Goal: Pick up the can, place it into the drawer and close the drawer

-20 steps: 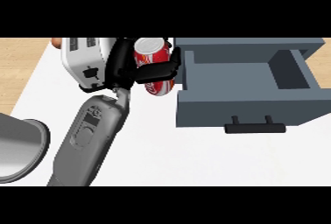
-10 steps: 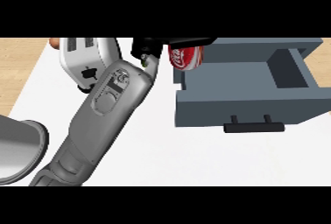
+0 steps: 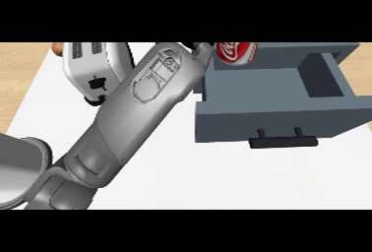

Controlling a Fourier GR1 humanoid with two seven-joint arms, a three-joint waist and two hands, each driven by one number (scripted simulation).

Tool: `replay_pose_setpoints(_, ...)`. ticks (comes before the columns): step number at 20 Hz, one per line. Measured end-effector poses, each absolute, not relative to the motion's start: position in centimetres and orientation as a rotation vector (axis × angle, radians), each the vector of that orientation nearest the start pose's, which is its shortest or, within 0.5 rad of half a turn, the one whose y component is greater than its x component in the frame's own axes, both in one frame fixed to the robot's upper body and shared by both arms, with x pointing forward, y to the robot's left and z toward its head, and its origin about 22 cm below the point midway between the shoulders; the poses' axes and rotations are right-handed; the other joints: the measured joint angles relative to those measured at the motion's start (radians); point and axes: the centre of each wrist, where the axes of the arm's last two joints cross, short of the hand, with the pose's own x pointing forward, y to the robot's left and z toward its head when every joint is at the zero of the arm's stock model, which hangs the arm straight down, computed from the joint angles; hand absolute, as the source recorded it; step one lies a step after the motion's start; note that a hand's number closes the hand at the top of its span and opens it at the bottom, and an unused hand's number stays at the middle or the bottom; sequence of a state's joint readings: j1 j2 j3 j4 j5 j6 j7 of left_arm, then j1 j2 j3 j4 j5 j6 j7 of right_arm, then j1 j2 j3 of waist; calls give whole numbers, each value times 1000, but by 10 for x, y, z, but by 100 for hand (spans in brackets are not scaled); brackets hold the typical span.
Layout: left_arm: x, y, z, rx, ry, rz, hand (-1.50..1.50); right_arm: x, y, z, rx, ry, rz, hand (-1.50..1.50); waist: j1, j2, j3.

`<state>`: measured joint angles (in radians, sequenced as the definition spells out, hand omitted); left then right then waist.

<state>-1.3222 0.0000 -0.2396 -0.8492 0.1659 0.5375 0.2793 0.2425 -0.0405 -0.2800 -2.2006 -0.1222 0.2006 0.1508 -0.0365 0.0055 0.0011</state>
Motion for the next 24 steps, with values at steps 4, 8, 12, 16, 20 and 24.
replay_pose_setpoints(4, 406, -14, 241, 17, -1774, -212, 150, 155, -306, 103, -177, -1838, -12, -150, -12, 3, 0)
replay_pose_setpoints(8, 414, -16, 238, 32, -1771, -226, 150, 156, -305, 104, -174, -1835, -9, -150, -15, 5, 0)
replay_pose_setpoints(12, 416, -20, 235, 53, -1767, -238, 150, 159, -310, 106, -171, -1835, -4, -150, -27, 7, 1)
replay_pose_setpoints(16, 419, -22, 228, 77, -1755, -246, 150, 162, -303, 104, -168, -1845, 4, -150, -37, 9, 1)
replay_pose_setpoints(20, 421, -23, 221, 112, -1761, -259, 150, 165, -301, 104, -158, -1846, 1, -150, -44, 12, 1)
replay_pose_setpoints(24, 424, -19, 206, 156, -1770, -257, 150, 173, -300, 104, -157, -1852, 2, -150, -55, 16, 2)
